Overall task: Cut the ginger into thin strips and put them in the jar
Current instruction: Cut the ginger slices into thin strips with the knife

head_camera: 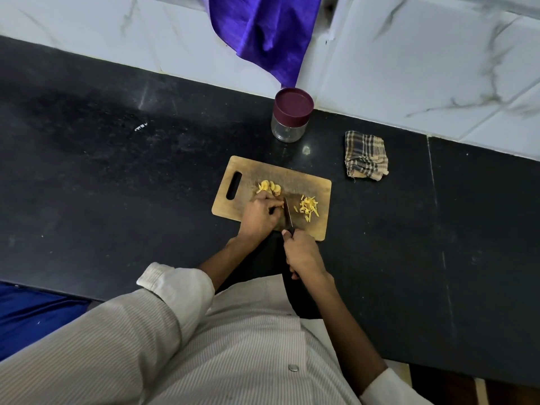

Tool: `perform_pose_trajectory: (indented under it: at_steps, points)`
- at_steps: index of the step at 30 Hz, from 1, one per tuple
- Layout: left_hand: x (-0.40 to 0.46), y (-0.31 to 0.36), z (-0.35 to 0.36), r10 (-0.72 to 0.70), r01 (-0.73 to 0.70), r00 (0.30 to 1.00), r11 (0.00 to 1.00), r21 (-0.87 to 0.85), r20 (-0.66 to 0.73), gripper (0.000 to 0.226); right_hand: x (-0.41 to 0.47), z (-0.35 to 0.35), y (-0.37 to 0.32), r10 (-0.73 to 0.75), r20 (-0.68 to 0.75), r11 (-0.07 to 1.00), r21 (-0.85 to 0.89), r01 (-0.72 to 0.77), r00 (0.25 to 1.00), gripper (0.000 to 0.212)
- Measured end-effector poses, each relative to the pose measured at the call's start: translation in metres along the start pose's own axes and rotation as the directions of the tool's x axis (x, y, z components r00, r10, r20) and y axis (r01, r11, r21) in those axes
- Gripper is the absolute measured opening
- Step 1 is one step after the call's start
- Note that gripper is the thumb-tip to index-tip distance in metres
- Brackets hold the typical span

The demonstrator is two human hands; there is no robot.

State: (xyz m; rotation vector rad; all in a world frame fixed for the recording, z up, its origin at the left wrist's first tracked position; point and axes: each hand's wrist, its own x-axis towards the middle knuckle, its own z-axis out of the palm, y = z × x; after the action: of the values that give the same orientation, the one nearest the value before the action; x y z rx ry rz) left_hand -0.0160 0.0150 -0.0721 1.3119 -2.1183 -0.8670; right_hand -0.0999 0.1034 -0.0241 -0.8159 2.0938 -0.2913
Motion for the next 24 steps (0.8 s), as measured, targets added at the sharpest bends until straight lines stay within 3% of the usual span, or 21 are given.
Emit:
perform_pose_trajectory:
  at_steps: [16,24]
  points:
    - [-0.004,0.005,0.002,-0.015,0.015,1.0,0.999,0.043,0.006,0.024,-0.003,0.01,0.007,-0.034,-0.075,0.984,-0.175,0.021,0.997,0.038]
    - [-0.007,0.003,0.002,-0.013,0.013,1.0,0.999,0.036,0.008,0.026,-0.003,0.003,0.018,0.0,-0.105,0.999,-0.043,-0.004,0.995,0.038]
